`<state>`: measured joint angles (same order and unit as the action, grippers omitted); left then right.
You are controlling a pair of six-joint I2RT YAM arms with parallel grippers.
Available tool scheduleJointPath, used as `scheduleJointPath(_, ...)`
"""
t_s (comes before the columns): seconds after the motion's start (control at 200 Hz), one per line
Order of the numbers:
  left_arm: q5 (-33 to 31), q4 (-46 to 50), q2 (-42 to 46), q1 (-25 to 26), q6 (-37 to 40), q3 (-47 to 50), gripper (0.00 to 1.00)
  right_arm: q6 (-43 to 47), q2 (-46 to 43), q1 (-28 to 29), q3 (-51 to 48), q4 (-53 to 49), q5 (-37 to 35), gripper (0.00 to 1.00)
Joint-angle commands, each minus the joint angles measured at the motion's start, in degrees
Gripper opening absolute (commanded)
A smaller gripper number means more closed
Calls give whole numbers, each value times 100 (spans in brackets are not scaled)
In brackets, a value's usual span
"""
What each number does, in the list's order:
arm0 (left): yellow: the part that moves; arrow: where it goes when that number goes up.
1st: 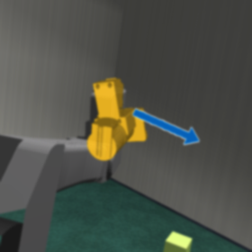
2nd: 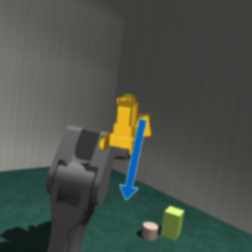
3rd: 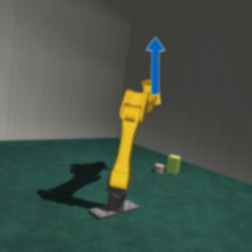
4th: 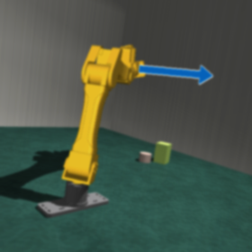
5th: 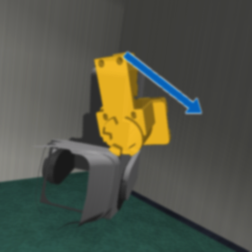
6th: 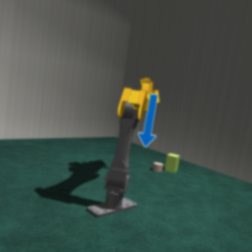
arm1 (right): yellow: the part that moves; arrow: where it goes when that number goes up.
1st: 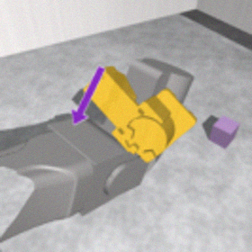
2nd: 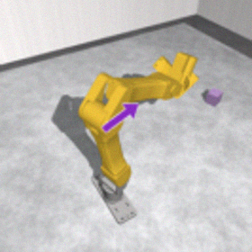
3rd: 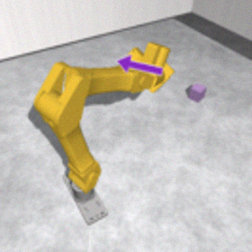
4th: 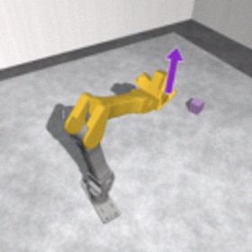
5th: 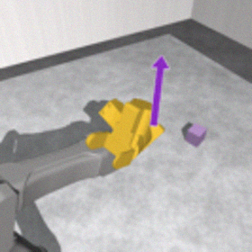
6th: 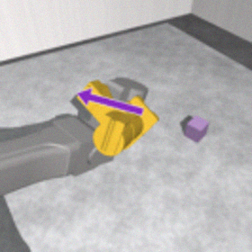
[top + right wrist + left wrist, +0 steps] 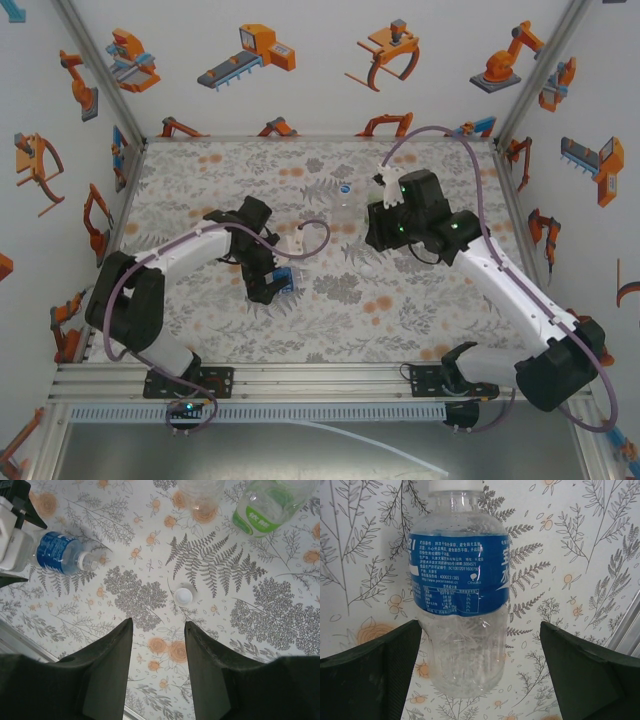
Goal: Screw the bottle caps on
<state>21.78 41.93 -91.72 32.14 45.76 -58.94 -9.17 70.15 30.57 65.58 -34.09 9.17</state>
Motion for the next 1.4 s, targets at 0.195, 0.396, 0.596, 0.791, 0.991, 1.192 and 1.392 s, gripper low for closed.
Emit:
scheduleJointPath(0.195,-7,414,-544,-202,187,-379,88,-37,-115,37,-179,-68,-12,45)
scheduleJointPath(0.396,-23,289,-844,-208,21,-493,84,-38,-125,37,-253,-65,-20,45)
scheduleJointPath(0.596,-124,290,-1043,-216,-23,-522,79,-23,-128,37,-283,-78,-29,45)
scheduleJointPath(0.791,-283,315,-1096,-213,-30,-473,69,-14,-82,37,-283,-74,-55,45)
scheduleJointPath(0.991,-518,-22,-756,-208,-164,-181,56,-44,-146,37,-325,-37,-58,45)
scheduleJointPath(1.192,-353,-383,-47,-229,-306,-17,44,-255,-363,36,-477,178,95,45)
scheduleJointPath(1.392,720,-781,803,-266,-867,15,39,-647,-800,70,-884,939,797,45)
